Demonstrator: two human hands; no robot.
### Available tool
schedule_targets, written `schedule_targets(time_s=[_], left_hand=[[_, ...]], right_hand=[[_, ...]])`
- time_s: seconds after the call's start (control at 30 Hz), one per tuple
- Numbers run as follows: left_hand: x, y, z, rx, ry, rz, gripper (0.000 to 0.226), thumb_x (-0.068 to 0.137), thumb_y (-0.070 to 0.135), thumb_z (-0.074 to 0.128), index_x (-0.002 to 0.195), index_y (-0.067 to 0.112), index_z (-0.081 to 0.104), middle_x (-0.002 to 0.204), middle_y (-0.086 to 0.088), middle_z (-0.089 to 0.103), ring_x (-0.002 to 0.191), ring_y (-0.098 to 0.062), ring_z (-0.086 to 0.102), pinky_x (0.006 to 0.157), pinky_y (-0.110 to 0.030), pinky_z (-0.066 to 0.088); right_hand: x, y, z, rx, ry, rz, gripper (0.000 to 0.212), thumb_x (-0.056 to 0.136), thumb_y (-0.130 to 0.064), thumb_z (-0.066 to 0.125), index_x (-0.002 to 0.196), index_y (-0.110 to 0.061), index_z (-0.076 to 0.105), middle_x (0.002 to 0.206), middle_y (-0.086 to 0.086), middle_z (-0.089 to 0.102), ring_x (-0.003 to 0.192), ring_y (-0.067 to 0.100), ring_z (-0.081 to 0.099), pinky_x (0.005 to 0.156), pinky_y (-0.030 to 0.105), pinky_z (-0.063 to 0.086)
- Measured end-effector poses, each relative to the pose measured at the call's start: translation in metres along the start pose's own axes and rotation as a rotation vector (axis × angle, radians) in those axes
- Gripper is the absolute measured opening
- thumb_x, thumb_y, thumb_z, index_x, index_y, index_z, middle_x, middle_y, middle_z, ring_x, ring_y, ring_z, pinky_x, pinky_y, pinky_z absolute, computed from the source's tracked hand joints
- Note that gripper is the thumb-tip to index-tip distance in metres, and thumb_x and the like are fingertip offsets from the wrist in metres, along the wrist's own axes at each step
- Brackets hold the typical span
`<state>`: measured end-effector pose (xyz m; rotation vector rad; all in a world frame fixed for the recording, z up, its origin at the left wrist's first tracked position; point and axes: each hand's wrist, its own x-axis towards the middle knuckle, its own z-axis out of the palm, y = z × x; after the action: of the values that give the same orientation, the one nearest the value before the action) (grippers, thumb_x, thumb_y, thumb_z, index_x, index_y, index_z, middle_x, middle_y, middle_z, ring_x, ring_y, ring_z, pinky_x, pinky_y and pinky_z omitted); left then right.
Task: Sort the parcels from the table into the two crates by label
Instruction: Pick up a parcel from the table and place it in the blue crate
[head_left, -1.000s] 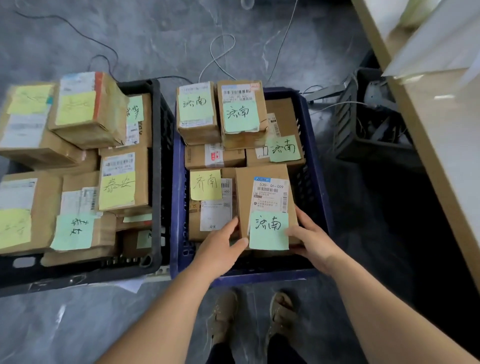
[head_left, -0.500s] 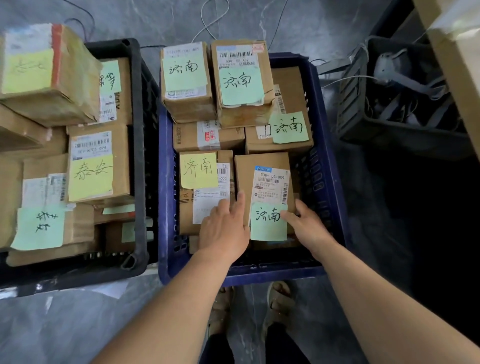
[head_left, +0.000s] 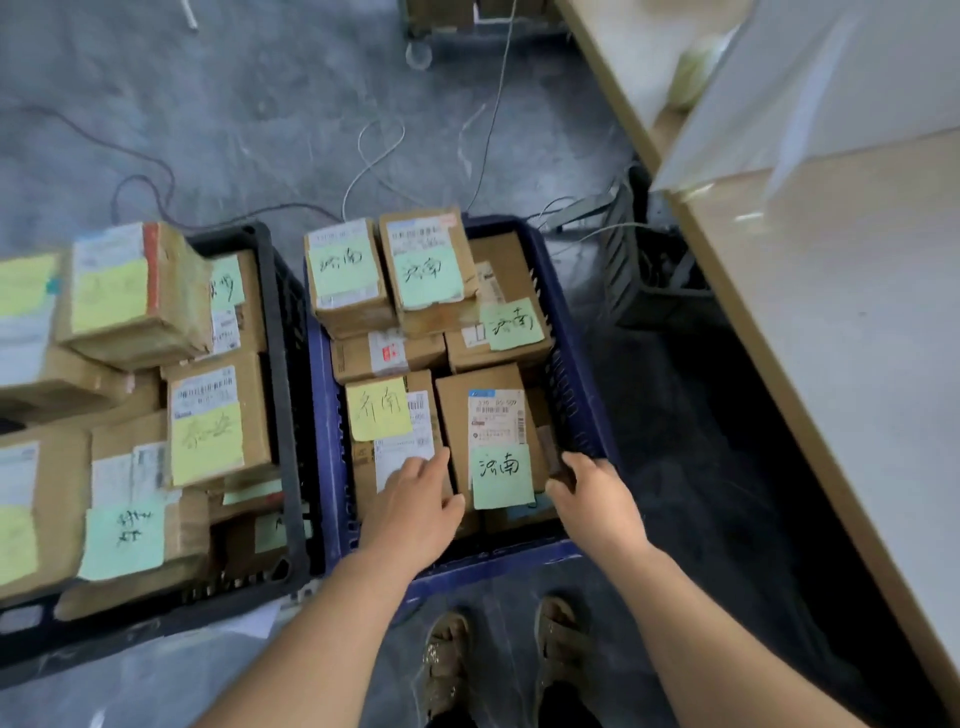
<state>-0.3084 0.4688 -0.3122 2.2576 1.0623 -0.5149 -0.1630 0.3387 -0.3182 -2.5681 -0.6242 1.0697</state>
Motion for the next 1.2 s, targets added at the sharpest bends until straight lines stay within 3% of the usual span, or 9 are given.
schedule_targets(time_s=[0.27, 0.47, 0.67, 0.77, 1.2], left_hand=[[-0.064, 0.059, -0.034, 0.028, 0.058, 0.244, 0.060, 0.099, 0.040, 0.039, 0.152, 0.025, 0.015, 0.153, 0.004, 0.029, 0.138, -0.018, 0.028, 0.111, -0.036, 0.030], [-0.104, 0.117, -0.045, 0.069, 0.118, 0.503, 0.061, 0.098, 0.044, 0.041, 0.152, 0.026, 0.018, 0.153, 0.005, 0.030, 0.140, -0.016, 0.026, 0.111, -0.033, 0.025], [-0.146, 0.179, -0.037, 0.120, 0.147, 0.751, 0.062, 0.096, 0.048, 0.042, 0.151, 0.024, 0.023, 0.153, 0.005, 0.029, 0.140, -0.015, 0.025, 0.113, -0.034, 0.023], [-0.171, 0.210, -0.032, 0.155, 0.150, 0.851, 0.062, 0.096, 0.049, 0.041, 0.150, 0.023, 0.024, 0.154, 0.004, 0.028, 0.141, -0.016, 0.024, 0.114, -0.034, 0.021], [-0.330, 0.324, 0.079, 0.272, 0.098, 1.162, 0.065, 0.095, 0.051, 0.041, 0.151, 0.025, 0.020, 0.154, 0.006, 0.027, 0.141, -0.015, 0.024, 0.113, -0.034, 0.021]], right_hand=[[-0.104, -0.003, -0.062, -0.066, 0.266, 0.018, 0.048, 0.102, -0.034, 0.043, 0.149, -0.025, 0.036, 0.140, -0.002, 0.045, 0.121, 0.017, 0.051, 0.087, 0.028, 0.046], [-0.180, 0.009, -0.099, -0.109, 0.473, 0.094, 0.049, 0.102, -0.033, 0.044, 0.150, -0.025, 0.034, 0.146, -0.003, 0.043, 0.133, 0.016, 0.043, 0.096, 0.031, 0.045], [-0.246, 0.046, -0.123, -0.064, 0.634, 0.193, 0.041, 0.101, -0.030, 0.043, 0.141, -0.024, 0.047, 0.136, -0.001, 0.049, 0.125, 0.018, 0.045, 0.094, 0.031, 0.044], [-0.275, 0.073, -0.131, -0.069, 0.699, 0.255, 0.045, 0.101, -0.031, 0.042, 0.145, -0.024, 0.041, 0.141, -0.002, 0.045, 0.132, 0.017, 0.039, 0.099, 0.032, 0.042], [-0.436, 0.221, -0.131, -0.004, 0.916, 0.447, 0.047, 0.099, -0.032, 0.043, 0.145, -0.024, 0.040, 0.138, 0.000, 0.049, 0.127, 0.019, 0.043, 0.098, 0.032, 0.042]])
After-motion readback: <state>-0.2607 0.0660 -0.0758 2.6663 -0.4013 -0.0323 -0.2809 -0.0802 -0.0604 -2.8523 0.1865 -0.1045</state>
